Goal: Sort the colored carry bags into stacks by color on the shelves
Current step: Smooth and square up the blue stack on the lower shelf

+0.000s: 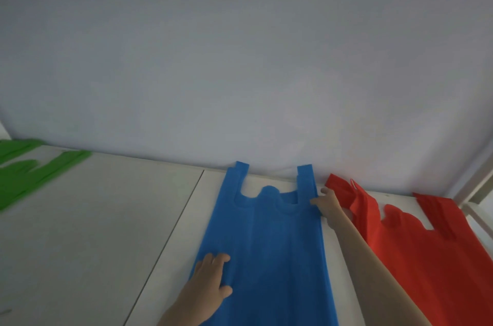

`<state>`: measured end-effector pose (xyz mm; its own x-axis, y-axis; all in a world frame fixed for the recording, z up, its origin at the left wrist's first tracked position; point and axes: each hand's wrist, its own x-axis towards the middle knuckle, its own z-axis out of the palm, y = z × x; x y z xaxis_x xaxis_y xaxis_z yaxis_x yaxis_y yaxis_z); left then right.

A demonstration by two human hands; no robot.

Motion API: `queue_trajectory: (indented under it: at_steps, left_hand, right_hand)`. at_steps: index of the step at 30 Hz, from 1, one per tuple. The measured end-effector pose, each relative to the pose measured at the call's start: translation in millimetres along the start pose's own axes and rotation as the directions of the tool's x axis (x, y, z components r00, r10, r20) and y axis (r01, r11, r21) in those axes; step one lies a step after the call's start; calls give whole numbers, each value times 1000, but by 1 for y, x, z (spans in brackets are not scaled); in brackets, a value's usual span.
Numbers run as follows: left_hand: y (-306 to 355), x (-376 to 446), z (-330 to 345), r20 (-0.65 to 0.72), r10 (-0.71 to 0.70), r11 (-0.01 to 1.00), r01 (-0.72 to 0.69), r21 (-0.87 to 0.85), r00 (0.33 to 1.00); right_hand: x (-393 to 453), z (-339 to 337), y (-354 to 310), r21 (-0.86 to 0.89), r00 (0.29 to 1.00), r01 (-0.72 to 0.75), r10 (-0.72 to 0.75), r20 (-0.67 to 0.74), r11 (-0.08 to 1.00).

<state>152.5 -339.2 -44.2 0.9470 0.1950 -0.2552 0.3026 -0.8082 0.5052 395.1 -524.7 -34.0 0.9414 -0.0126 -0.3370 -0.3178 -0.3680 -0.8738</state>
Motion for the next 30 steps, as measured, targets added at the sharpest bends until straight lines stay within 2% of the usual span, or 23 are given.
queue_trajectory:
  at_steps: [5, 9, 15, 17, 21, 24, 26, 28, 30]
  left_hand:
    - [-3, 4, -4, -91, -57, 998, 55, -17, 994]
    - [-2, 4, -1, -93, -70, 997, 71, 5, 993]
    - [-4, 4, -1, -85, -49, 999, 49, -4, 995]
    - [-6, 3, -1, -84, -47, 999, 46, -10, 995]
    - [-6, 3, -2, -79, -38, 999, 39, 6, 996]
    - [-7, 2, -3, -69, -36, 999, 36, -6, 997]
    - [-8, 3, -3, -68, -36, 999, 35, -17, 997]
    - [-8, 3, -2, -71, -37, 999, 35, -26, 997]
    - [-8, 3, -2, -71, -39, 999, 37, -29, 997]
  right_hand:
    - [2, -3, 2, -133, 999, -31, 28, -24, 991]
    - [0, -1, 2, -196, 996, -85, 83, -20, 977]
    - [-5, 6, -8, -136, 978, -166, 181, 107, 977]
    - [-8, 6, -11, -75, 975, -170, 179, 132, 983]
    - [-5, 5, -19, 260, 979, -125, 77, 190, 957]
    - [-5, 0, -28, 469, 993, -3, -54, 108, 883]
    - [-3, -4, -31, 528, 992, 55, -107, 69, 848]
    - [-5, -5, -31, 464, 992, 86, -121, 46, 881]
    - [0, -6, -27, 280, 999, 23, -32, 27, 960]
